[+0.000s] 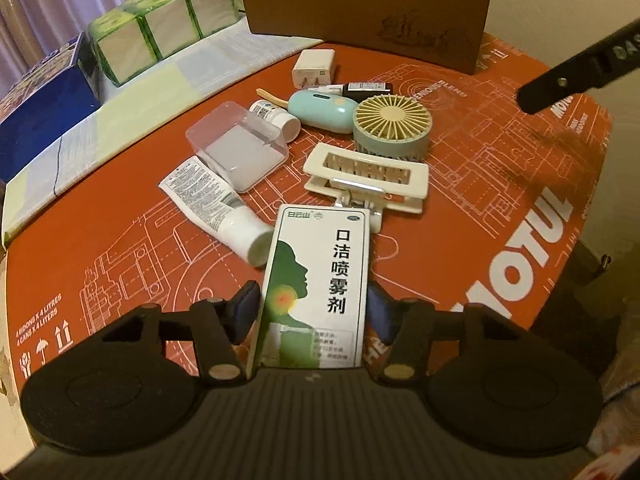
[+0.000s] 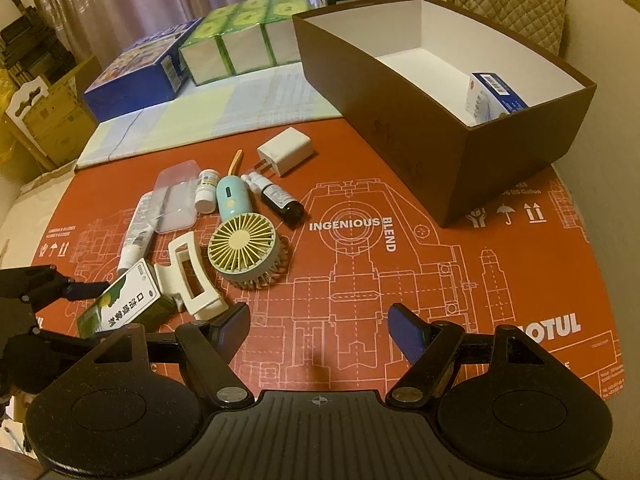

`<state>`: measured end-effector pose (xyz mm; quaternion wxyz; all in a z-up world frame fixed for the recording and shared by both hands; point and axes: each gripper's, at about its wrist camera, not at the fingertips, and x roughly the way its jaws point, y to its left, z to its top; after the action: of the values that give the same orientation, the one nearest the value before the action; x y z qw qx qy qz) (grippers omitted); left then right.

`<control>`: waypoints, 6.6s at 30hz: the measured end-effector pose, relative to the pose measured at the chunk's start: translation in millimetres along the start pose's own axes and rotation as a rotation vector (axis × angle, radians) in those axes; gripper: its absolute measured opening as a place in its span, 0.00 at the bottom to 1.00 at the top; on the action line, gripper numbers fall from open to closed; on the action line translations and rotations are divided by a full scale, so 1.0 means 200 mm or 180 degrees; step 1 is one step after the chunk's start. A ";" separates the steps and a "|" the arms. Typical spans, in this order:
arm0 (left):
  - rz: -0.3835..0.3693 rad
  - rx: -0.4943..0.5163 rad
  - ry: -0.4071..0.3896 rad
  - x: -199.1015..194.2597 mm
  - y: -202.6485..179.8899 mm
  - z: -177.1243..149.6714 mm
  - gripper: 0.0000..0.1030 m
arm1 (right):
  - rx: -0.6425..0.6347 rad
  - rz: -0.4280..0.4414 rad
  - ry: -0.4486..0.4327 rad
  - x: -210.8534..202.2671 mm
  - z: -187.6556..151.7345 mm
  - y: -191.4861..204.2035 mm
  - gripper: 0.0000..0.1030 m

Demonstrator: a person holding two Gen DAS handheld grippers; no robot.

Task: Organize rigid objects
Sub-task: 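Grasp the green-white spray box with the left tool while the right tool grasps the brown spray bottle, then carry both items into the brown box and open both tools to release, then withdraw both tools from the box back over the mat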

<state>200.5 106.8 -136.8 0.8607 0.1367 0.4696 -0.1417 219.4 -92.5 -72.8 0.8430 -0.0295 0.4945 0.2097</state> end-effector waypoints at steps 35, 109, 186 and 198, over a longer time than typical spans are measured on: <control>0.0867 -0.1647 -0.0085 -0.15 0.36 0.18 0.50 | -0.1376 0.0625 0.0047 0.56 0.45 0.09 0.33; 0.0078 -0.0788 -0.0603 0.38 -0.33 1.75 0.50 | -0.0186 0.0462 -0.0525 0.17 1.01 -0.91 0.19; 0.0004 -0.1040 -0.0644 0.16 -0.18 1.51 0.51 | 0.0028 0.0205 -0.0705 0.01 0.91 -0.88 0.47; 0.0142 -0.1257 -0.0698 -0.16 -0.07 1.09 0.51 | 0.0015 0.0314 -0.0744 -0.18 0.68 -0.65 0.47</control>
<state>345.6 16.7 2.1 0.9195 -0.0403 0.3887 -0.0420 365.6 -188.3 5.3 0.8836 0.0214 0.3942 0.2518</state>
